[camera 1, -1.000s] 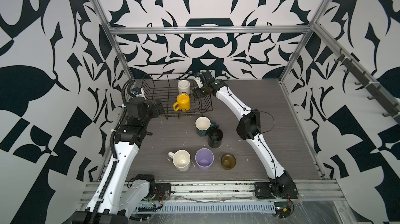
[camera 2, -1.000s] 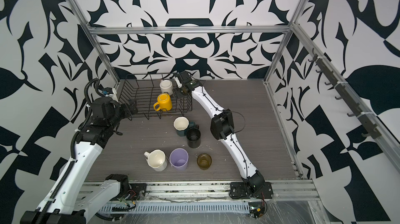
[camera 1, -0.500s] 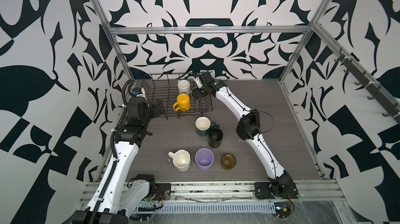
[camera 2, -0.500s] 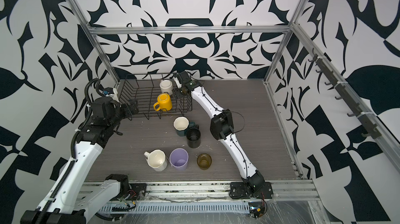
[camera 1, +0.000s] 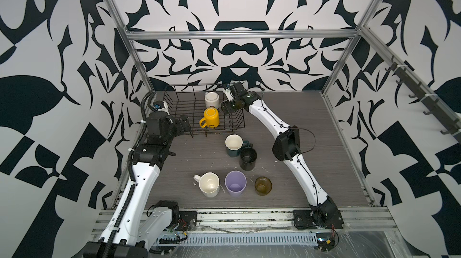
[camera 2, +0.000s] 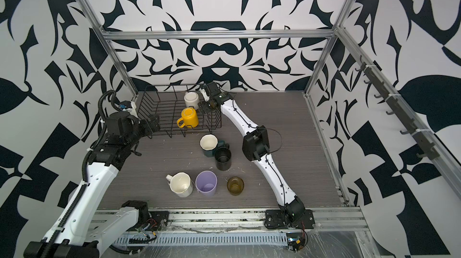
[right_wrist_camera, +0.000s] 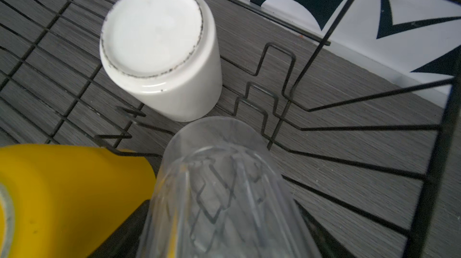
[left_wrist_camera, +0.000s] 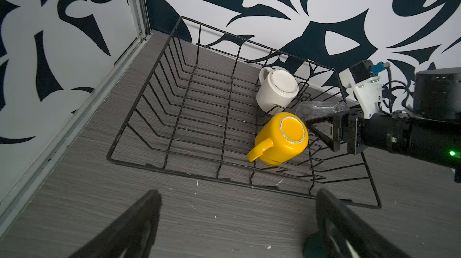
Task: Load cups into a dish rack
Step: Place the cup upside down at the dish rack.
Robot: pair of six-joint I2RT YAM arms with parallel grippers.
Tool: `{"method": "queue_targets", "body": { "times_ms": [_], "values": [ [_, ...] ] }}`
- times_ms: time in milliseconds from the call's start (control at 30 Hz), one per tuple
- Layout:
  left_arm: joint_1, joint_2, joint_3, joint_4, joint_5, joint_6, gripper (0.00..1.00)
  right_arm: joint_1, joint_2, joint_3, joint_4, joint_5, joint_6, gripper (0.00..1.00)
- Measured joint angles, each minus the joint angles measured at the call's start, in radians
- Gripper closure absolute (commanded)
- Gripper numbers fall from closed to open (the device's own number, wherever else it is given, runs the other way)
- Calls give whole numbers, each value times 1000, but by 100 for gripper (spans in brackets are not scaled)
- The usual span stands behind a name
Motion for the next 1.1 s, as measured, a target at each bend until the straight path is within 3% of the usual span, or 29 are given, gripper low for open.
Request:
{"method": "queue_targets", "body": {
  "times_ms": [500, 667, 967, 1100],
  "values": [
    [0, 0, 0, -3, 8, -5, 1, 3, -23, 0, -3, -39, 10, 11],
    [0, -1, 0, -18, 12, -7, 1, 3, -124, -60, -7, -37, 11, 13],
    [0, 18, 44, -150, 44, -22, 0, -5, -541, -514, 96, -37, 37, 15],
    [0, 32, 91, -257, 92, -58, 9, -16, -686, -729, 154, -43, 58, 15]
  ]
}}
